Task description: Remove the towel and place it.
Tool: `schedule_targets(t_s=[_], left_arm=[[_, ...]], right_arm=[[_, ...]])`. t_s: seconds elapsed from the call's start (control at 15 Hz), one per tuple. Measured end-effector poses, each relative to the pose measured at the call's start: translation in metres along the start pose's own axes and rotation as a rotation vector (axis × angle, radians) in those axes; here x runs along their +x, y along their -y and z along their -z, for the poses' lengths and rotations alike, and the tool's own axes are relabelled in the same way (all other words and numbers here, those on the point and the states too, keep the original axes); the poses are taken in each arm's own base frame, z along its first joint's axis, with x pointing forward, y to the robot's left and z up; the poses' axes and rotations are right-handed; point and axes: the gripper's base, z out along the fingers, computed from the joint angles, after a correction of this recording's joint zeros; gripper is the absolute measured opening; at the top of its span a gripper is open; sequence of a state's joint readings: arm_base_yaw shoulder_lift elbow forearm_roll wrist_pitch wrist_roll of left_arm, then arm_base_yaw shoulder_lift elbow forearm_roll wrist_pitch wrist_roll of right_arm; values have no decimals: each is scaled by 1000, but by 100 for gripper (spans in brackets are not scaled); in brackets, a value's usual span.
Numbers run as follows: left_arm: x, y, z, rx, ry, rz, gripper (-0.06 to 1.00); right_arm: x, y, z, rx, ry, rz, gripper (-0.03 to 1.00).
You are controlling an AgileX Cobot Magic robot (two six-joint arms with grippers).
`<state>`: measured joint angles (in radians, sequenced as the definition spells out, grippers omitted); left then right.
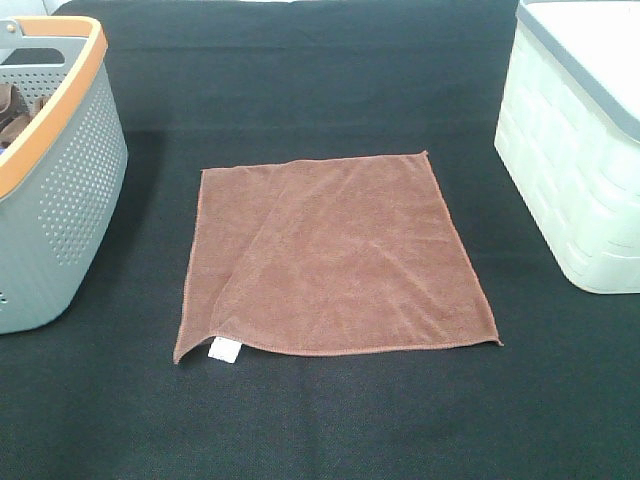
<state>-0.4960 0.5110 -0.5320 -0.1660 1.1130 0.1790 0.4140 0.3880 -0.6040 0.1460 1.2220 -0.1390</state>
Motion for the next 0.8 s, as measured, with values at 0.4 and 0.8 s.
schedule_targets(t_s=[0.4, 0.8], left_arm=[[19, 6, 23, -23, 253, -89, 75], [19, 8, 22, -11, 254, -108, 75]], right_arm=[[25, 0, 0, 54, 260, 23, 67], [24, 1, -2, 58, 270, 20, 67]])
